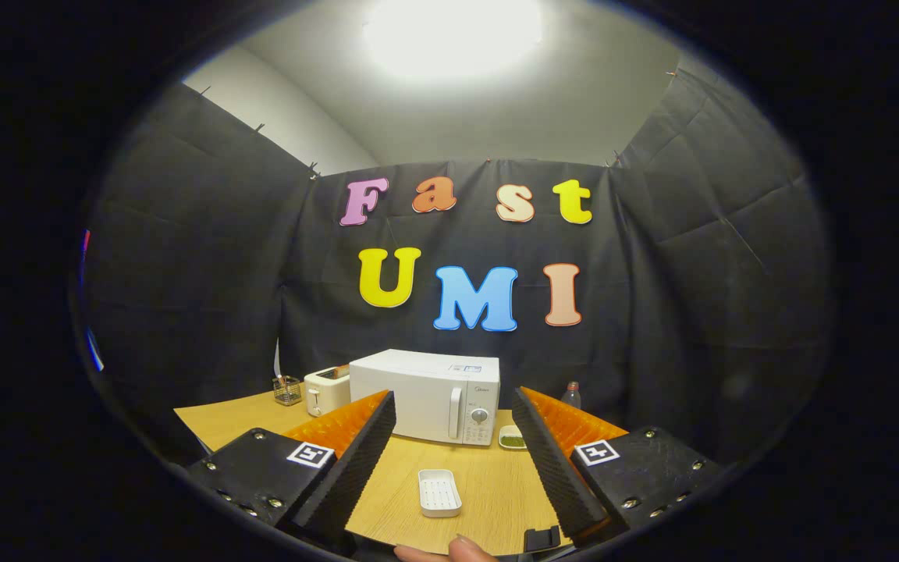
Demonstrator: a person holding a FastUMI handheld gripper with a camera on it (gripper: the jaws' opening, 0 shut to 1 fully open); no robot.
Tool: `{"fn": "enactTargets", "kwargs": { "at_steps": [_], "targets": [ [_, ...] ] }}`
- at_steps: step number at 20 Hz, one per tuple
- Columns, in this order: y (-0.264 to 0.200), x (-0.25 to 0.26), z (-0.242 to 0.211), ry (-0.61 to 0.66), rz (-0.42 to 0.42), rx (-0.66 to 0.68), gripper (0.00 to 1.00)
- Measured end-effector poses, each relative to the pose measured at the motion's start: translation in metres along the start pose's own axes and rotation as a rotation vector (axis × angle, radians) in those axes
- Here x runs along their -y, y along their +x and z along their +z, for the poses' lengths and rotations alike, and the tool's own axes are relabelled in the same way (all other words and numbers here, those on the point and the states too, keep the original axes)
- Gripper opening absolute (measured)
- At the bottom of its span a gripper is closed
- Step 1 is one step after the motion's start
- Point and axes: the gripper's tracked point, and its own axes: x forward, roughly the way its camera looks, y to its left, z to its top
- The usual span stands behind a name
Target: Open the microwave, put the food inside, and close the microwave door.
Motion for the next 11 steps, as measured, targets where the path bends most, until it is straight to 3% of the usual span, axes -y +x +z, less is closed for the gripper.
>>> {"fn": "enactTargets", "kwargs": {
  "at_steps": [11],
  "targets": [
    [0.0009,0.0004,0.0024,0.011,0.002,0.0,0.96]
  ]
}}
